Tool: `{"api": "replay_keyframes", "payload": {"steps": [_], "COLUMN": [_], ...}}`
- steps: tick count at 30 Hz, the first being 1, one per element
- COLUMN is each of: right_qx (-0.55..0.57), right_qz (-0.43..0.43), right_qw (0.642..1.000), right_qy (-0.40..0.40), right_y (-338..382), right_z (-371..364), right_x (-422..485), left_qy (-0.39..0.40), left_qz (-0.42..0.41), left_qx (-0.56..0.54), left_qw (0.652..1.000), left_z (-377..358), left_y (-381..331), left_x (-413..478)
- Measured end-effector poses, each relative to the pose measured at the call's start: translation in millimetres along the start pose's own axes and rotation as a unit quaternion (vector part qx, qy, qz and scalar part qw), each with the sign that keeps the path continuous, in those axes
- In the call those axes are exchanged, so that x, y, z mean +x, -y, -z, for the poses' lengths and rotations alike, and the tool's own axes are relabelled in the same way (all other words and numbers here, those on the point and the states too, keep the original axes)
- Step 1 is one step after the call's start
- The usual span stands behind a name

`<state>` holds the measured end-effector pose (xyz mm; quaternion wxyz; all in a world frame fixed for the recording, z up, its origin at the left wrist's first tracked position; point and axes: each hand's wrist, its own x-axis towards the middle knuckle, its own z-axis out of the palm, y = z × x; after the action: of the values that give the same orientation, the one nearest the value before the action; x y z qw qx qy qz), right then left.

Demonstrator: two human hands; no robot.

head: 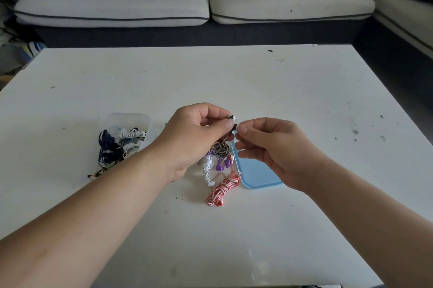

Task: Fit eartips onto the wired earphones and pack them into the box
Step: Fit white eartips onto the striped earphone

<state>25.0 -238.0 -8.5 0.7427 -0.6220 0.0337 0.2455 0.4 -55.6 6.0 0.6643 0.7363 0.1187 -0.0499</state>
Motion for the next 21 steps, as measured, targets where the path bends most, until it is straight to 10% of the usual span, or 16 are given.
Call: {"api": "replay_keyframes", "payload": {"steps": [13,21], "right_qx": [-0.091,-0.388], "right_qz": [0.032,0.007], "right_qw": [0.991,0.904], "right_qy": [-0.094,-0.178], "right_y": [4.0,-16.6], "right_z": [9.7,39.6], "right_x": [3.3,31.5], "left_qy": [-0.013,0.002], "left_qz": [0.003,0.019], "left_qx": [0.005,0.056], "left_qw": [1.0,0.998], "left_z": [-8.7,-7.7], "left_y": [0.2,9.3], "left_x": [4.0,3.1]}}
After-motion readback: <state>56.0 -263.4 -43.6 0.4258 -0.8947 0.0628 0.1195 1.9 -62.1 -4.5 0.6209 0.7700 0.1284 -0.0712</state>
